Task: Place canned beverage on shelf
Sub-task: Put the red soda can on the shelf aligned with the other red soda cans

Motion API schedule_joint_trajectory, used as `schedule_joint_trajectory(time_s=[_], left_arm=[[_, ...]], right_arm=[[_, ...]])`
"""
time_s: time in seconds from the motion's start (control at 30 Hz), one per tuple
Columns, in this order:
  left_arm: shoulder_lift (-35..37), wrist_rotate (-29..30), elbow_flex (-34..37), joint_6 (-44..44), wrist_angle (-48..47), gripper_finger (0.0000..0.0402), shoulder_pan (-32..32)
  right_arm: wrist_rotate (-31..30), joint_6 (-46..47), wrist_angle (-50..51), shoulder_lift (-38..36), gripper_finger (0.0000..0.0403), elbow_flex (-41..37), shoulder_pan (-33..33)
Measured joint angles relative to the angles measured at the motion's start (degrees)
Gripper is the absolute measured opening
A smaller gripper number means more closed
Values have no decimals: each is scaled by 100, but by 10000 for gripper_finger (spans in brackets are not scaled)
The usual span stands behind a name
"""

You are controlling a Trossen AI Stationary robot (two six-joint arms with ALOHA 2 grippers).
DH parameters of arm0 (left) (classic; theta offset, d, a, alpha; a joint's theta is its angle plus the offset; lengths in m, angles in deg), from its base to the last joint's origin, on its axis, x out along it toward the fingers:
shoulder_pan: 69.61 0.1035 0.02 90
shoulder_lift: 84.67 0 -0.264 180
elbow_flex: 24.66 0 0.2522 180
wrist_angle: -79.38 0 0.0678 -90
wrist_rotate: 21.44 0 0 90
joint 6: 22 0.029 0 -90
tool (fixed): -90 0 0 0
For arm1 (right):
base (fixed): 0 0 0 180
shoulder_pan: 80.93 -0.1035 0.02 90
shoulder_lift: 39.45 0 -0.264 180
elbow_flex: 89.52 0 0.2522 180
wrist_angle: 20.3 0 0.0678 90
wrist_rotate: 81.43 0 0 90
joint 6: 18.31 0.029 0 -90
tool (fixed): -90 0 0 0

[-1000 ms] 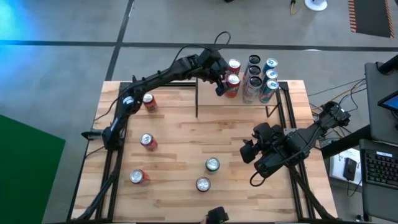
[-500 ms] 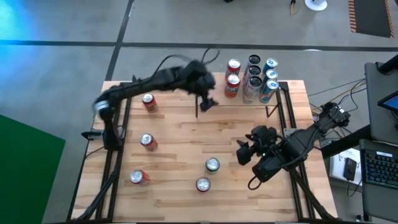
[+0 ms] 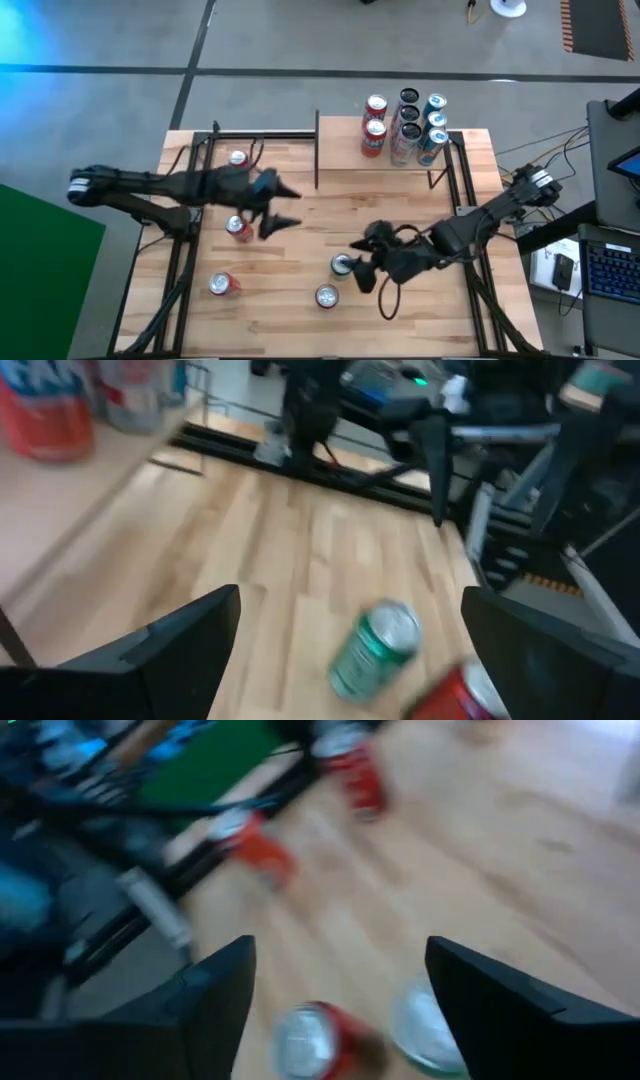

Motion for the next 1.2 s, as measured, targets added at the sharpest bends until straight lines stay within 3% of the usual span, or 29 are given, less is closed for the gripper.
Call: schedule_joint_trajectory(time_s=[0.1,0.23,0.4,0.57,0.7,0.83,0.97,1.2], left_arm=[[340,572,346,-248,-67,365,-597],[754,1626,560,-813,-790,365,-1331],[1125,2614,578,-2357,-2591,365,-1896],[1164,2598,581,-3351,-3622,365,-1960],[1164,2700,459,-3780,-4171,365,-1947],[1164,3017,-58,-4119,-5058,365,-1938],[1167,3337,-686,-4239,-5855,365,-1952],[1159,3675,-968,-4044,-5748,365,-1960]], right_arm=[[605,-644,-697,288,293,54,68],[535,-587,-550,840,289,525,73],[395,-295,-276,1571,269,1176,85],[413,67,109,2109,261,1746,114],[401,445,1091,2412,262,2292,203],[395,582,2041,2544,259,3057,223],[349,214,2308,2545,258,3761,188],[839,77,2674,2631,259,3954,145]])
